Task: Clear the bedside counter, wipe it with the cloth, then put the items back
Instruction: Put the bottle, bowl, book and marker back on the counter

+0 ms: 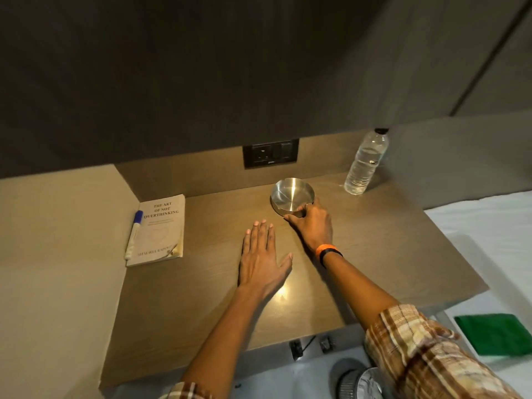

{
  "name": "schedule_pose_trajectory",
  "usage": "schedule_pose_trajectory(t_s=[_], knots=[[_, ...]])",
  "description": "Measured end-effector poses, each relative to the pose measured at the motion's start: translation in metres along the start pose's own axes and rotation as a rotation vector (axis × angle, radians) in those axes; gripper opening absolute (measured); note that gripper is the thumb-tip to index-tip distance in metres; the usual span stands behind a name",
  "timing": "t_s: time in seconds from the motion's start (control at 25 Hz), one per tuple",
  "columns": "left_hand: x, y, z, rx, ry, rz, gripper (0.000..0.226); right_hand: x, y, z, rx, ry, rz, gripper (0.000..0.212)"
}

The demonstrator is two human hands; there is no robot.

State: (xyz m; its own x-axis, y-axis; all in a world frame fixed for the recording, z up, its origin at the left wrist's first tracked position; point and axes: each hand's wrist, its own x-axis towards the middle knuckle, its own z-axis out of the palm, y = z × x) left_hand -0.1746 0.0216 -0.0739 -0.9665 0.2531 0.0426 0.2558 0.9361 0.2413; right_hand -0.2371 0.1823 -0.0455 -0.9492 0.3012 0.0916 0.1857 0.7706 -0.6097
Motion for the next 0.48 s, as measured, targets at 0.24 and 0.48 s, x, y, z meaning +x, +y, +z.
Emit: schedule_pose_trajectory(t_s=[0.24,0.48], knots=[[0.009,0.007,0.002,0.008,-0.007,-0.048,0.089,0.003,0.008,-0.002,0.029,-0.028,-0.008,0.052],[-0.018,-0.022,-0.017,-0.013,0.106,-0.116,0.085,-0.042,0.0,0.003,0.04,0.112,-0.012,0.07]])
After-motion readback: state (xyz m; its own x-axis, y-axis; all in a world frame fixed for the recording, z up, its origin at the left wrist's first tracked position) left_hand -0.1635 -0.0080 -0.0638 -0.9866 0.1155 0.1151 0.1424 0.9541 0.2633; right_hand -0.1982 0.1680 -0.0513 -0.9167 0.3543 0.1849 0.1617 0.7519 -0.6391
